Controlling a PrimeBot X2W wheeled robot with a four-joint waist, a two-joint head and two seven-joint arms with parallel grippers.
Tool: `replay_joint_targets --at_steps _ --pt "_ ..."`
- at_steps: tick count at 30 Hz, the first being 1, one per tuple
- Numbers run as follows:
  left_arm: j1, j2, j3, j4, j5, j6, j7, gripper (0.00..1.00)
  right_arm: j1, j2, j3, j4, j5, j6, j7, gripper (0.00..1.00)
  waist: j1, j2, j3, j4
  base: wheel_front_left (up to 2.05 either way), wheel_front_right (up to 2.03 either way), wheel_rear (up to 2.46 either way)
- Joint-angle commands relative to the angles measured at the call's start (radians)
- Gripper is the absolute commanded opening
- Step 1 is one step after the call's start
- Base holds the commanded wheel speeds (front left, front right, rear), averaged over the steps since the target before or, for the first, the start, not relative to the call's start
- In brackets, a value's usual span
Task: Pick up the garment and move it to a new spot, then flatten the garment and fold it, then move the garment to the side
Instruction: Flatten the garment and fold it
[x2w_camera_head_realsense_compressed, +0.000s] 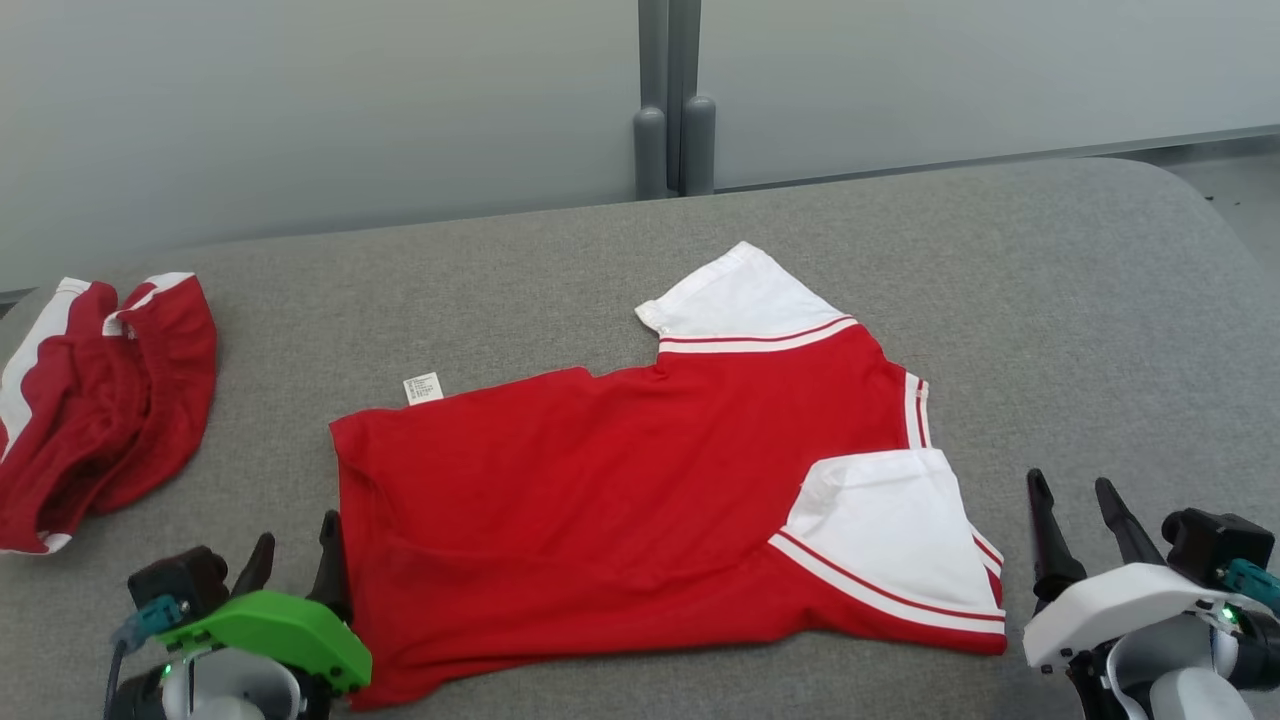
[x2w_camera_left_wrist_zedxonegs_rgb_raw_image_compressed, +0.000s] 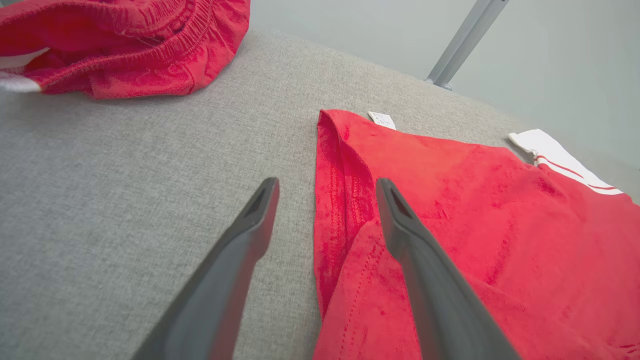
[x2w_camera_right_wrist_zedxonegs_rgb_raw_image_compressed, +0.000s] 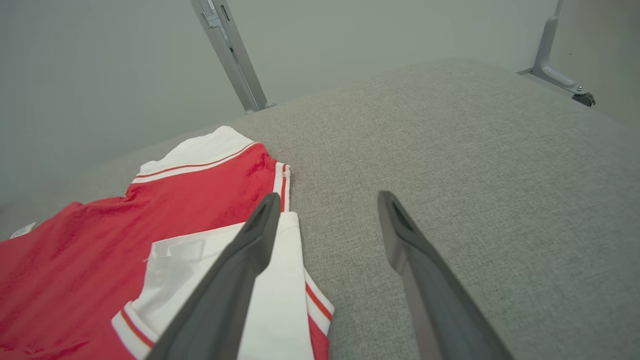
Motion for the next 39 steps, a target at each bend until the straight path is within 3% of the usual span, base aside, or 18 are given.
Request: replay_joint_targets --at_steps 1,17,28,34,36,37,38,39 --pt "-0.039 0.013 -0.007 0.008 0.013 -0.004 0.014 1.00 -0.016 -0.003 0.011 -0.020 -0.012 -0.001 0.010 1.00 0.0000 0.0040 0.016 -0.011 0.00 0.00 0.00" --pt "-0.396 0.100 -0.072 0.278 0.085 -0.056 0.146 1.00 -0.122 -0.024 0.158 -0.109 -0.003 -0.001 0.067 1.00 0.0000 0.0040 0.183 -0.091 0.00 0.00 0.00" --pt "-0.512 0.136 -0.129 0.439 0.130 -0.096 0.198 0.99 -0.155 -0.039 0.186 -0.086 0.014 -0.001 0.052 1.00 0.0000 0.0040 0.225 -0.108 0.00 0.00 0.00" --pt "-0.540 0.131 -0.148 0.488 0.137 -0.114 0.195 0.71 -0.167 -0.039 0.196 -0.077 0.021 -0.001 0.050 1.00 0.0000 0.0040 0.228 -0.113 0.00 0.00 0.00" --pt "-0.547 0.124 -0.154 0.500 0.138 -0.120 0.191 0.49 -0.172 -0.042 0.198 -0.075 0.023 -0.001 0.049 1.00 0.0000 0.0040 0.228 -0.113 0.00 0.00 0.00" --pt "-0.551 0.121 -0.158 0.505 0.140 -0.123 0.189 0.44 -0.174 -0.043 0.199 -0.075 0.024 -0.001 0.050 1.00 0.0000 0.0040 0.228 -0.114 0.00 0.00 0.00" --pt "-0.554 0.118 -0.161 0.509 0.142 -0.124 0.186 0.27 -0.175 -0.044 0.199 -0.076 0.025 -0.001 0.051 1.00 0.0000 0.0040 0.228 -0.113 0.00 0.00 0.00" --pt "-0.558 0.117 -0.164 0.511 0.144 -0.129 0.177 0.16 -0.176 -0.047 0.199 -0.077 0.025 -0.001 0.051 1.00 0.0000 0.0040 0.228 -0.112 0.00 0.00 0.00"
